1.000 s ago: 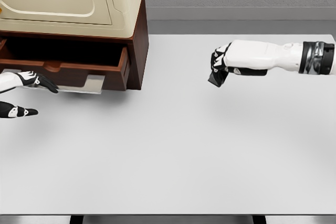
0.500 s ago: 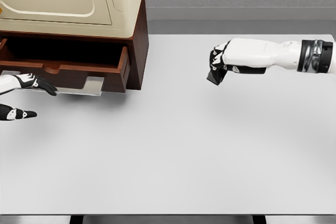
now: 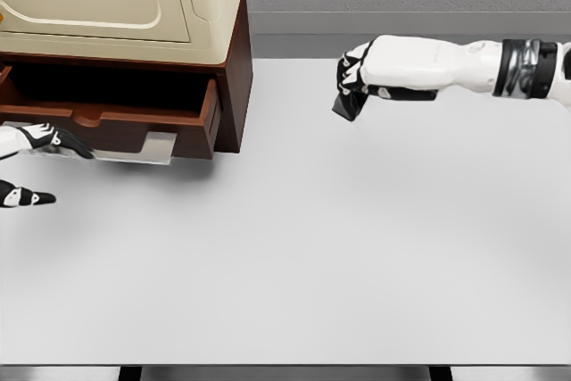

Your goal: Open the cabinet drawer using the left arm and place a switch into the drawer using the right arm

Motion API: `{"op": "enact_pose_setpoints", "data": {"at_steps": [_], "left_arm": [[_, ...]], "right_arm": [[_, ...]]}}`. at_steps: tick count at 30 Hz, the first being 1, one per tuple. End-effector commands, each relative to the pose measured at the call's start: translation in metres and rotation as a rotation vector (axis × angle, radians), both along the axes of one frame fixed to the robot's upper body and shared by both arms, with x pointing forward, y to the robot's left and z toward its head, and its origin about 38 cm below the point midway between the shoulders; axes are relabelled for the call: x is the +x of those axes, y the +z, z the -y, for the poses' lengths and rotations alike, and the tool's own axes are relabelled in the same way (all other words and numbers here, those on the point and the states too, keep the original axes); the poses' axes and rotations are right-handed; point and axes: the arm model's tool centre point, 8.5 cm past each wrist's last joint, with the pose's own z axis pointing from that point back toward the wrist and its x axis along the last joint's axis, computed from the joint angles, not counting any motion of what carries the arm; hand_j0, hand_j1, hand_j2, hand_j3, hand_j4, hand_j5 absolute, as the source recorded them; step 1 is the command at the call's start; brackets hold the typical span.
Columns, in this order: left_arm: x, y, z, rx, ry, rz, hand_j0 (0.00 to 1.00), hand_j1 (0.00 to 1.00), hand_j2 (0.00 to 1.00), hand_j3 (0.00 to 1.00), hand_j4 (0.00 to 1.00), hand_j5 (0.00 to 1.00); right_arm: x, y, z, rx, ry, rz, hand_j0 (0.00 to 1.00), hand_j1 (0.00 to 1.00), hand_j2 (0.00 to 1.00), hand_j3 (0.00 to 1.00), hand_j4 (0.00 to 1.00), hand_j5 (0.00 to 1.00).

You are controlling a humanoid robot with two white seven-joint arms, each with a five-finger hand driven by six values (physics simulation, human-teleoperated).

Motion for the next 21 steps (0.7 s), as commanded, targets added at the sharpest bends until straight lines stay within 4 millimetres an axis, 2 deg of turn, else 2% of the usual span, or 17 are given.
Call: {"op": "enact_pose_setpoints", "data": {"at_steps": [1, 3, 4, 8, 12, 16, 21], "left_arm": [[0.002, 0.006, -0.002, -0.016, 0.018, 0.008, 0.83, 0.83, 0.83, 0.83, 0.83, 0.83], [0.002, 0.008, -0.003, -0.015, 0.019, 0.016, 0.84, 0.84, 0.84, 0.84, 0.84, 0.84], [0.002, 0.008, -0.003, -0.015, 0.019, 0.016, 0.89, 0.89, 0.89, 0.89, 0.89, 0.89], [0.001, 0.01, -0.003, -0.013, 0.018, 0.017, 0.9, 0.9, 0.9, 0.9, 0.9, 0.9], [-0.002, 0.018, -0.002, -0.006, 0.012, 0.024, 0.86, 0.86, 0.86, 0.86, 0.86, 0.86], [-0.001, 0.022, -0.001, -0.009, 0.009, 0.035, 0.82, 0.82, 0.82, 0.82, 0.82, 0.82], [0.0, 0.037, -0.002, 0.002, 0.009, 0.07, 0.82, 0.82, 0.82, 0.82, 0.82, 0.82]], "right_arm": [[-0.004, 0.003, -0.01, 0.014, 0.026, 0.002, 0.29, 0.29, 0.29, 0.29, 0.29, 0.29], [-0.005, 0.009, -0.022, 0.024, 0.055, 0.019, 0.29, 0.29, 0.29, 0.29, 0.29, 0.29], [-0.006, 0.009, -0.025, 0.023, 0.063, 0.021, 0.29, 0.29, 0.29, 0.29, 0.29, 0.29], [-0.007, 0.015, -0.036, 0.014, 0.09, 0.042, 0.29, 0.29, 0.29, 0.29, 0.29, 0.29], [-0.004, 0.02, -0.047, -0.028, 0.102, 0.088, 0.29, 0.29, 0.29, 0.29, 0.29, 0.29], [-0.006, 0.035, -0.079, -0.018, 0.165, 0.138, 0.29, 0.29, 0.29, 0.29, 0.29, 0.29], [-0.009, 0.038, -0.101, -0.017, 0.207, 0.161, 0.29, 0.29, 0.29, 0.29, 0.29, 0.29]]}}
